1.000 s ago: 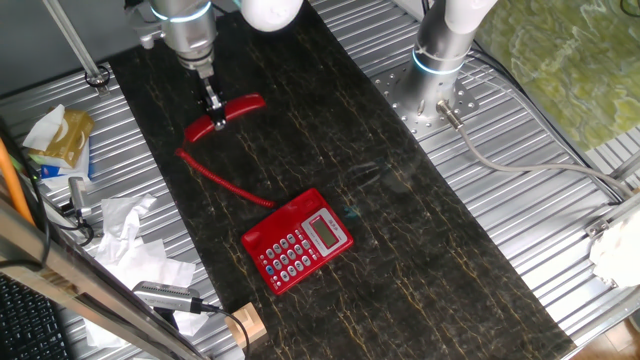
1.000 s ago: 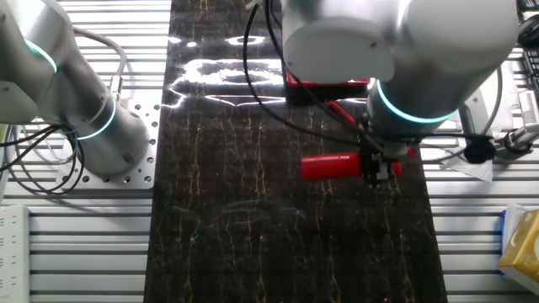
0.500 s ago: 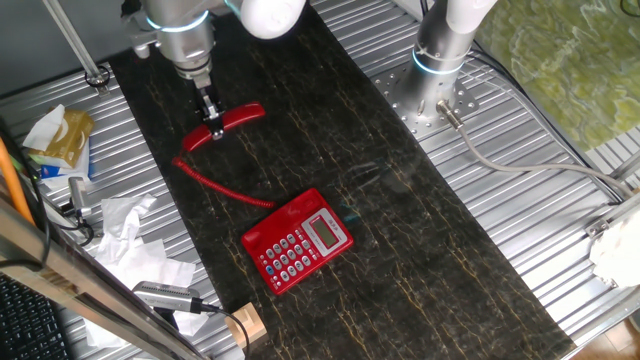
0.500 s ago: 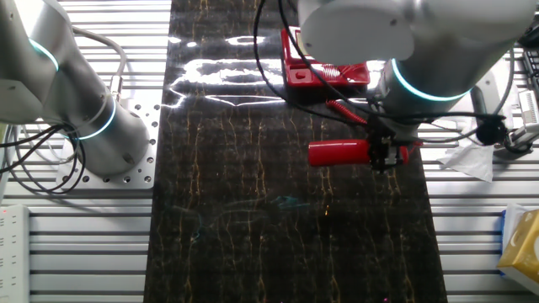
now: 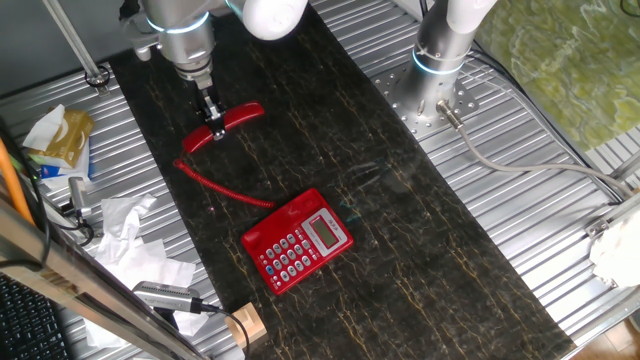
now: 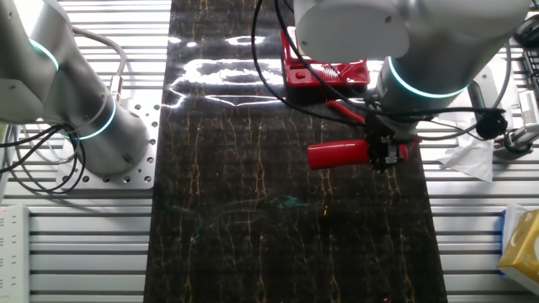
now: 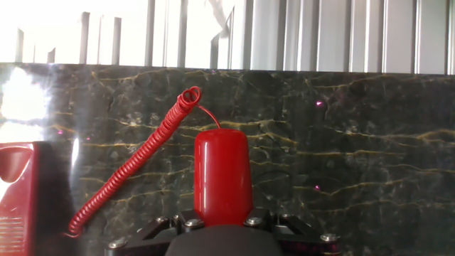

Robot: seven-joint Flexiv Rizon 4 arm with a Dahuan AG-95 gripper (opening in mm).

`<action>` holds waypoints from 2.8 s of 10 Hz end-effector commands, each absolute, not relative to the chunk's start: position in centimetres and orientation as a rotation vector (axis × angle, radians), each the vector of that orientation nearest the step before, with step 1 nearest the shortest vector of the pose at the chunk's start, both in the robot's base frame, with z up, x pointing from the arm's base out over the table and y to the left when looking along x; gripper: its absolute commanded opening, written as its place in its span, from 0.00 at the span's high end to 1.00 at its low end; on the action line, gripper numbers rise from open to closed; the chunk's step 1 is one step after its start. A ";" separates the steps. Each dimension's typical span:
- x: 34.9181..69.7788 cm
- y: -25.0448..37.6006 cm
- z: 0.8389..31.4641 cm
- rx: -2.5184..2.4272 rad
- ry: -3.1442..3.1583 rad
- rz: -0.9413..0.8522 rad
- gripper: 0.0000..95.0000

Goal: Place the handset of the telephone on the corresponding phone cradle

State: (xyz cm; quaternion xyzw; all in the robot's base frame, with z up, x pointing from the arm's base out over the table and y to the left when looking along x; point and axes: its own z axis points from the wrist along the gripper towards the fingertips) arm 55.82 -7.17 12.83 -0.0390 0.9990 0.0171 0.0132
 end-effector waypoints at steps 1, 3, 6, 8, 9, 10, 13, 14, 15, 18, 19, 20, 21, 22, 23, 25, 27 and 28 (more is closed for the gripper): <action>55.9 -7.2 12.8 -0.111 3.106 0.046 1.00; 55.9 -7.2 12.8 -0.087 3.116 0.041 1.00; 55.9 -7.2 12.8 -0.091 3.127 0.044 1.00; 55.9 -7.2 12.8 -0.094 3.129 0.040 1.00; 55.9 -7.2 12.8 -0.113 3.129 0.044 1.00; 55.9 -7.2 12.8 -0.134 3.128 0.047 1.00; 55.9 -7.2 12.8 -0.159 3.161 0.067 1.00; 55.9 -7.2 12.8 -0.171 3.175 0.063 1.00; 55.9 -7.2 12.8 -0.173 3.180 0.066 1.00; 55.9 -7.2 12.8 -0.205 3.179 0.088 1.00; 55.9 -7.2 12.8 -0.222 3.178 0.101 1.00; 55.9 -7.2 12.8 -0.233 3.179 0.106 1.00; 55.9 -7.2 12.8 -0.242 3.181 0.117 1.00; 55.9 -7.2 12.8 -0.250 3.179 0.125 1.00; 55.9 -7.2 12.8 -0.253 3.179 0.131 1.00; 55.9 -7.2 12.8 -0.261 3.178 0.131 1.00; 55.9 -7.2 12.8 -0.286 3.177 0.121 1.00; 55.9 -7.2 12.8 -0.300 3.176 0.116 1.00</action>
